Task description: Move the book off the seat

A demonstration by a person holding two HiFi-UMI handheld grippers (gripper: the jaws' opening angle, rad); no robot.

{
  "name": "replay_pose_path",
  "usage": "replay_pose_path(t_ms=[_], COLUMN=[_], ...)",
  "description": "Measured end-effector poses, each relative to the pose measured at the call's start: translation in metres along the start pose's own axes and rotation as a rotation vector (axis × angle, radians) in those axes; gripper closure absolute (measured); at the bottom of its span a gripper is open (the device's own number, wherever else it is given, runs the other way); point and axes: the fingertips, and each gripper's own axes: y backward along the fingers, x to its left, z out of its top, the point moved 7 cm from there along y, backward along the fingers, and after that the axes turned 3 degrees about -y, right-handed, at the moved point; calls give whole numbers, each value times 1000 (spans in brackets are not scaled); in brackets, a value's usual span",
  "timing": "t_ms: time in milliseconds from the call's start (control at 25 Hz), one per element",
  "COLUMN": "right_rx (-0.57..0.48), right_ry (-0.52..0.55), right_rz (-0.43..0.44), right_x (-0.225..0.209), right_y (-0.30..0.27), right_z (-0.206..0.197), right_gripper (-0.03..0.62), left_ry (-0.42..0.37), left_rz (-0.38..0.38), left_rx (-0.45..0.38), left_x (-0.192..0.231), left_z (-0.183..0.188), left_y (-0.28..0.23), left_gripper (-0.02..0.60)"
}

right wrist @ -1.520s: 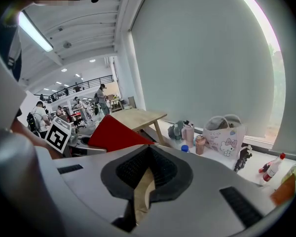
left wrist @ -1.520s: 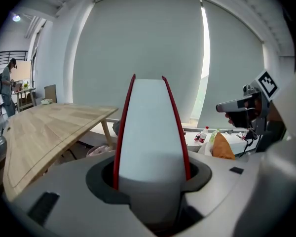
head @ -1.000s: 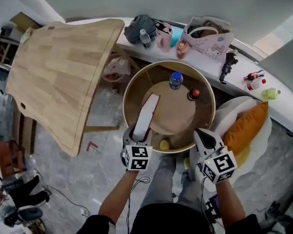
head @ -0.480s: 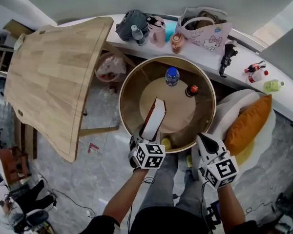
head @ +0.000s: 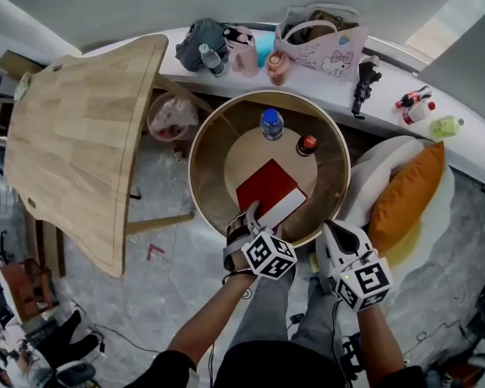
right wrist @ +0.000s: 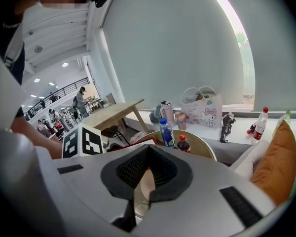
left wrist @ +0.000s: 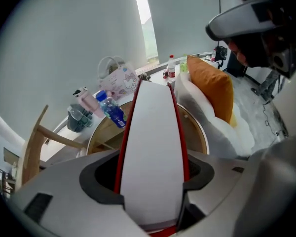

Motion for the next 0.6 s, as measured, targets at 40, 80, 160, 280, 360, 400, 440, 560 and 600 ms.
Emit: replay_pose_path(t_ms=[40,80,160,280,360,400,440,560,600], right_rx=[-1,1,9,12,12,12,14,23,25], right_ry=[-6,-14,-30,-50,-63,-70,-77,-92,-92], right_rz=[-7,-18,-38,-57,-71,-76,-80,-86,-85], right_x=[-2,-4,-8,-13,-16,-16,-17,-19,-20], right_y=[3,6,11,14,17,18,18,20,21], right_z=[-3,-5,-11,-21,-26,-29,-31,-38,-40], right_gripper=[588,588,588,588,588,588,588,588,588], left_ry=[7,13,-7,-88,-121,-133,-144,-153,-157], left_rz=[-22,-40,-51,-90,-107,-104,-99,-91,-95], left_rx=[-12,-25,-49,-57,-64,-70,-78,-118,-126], left_x=[-4,-8,-15,-27,-36,-39,-41,-45,-46], left_z=[1,2,2,-2,-4,-6,-7,-12,-14], left_y=[-1,-1,-3,-11,-17,-18,-19,-19,-18], left_gripper=[286,271,261,238,219,216,215,213,210])
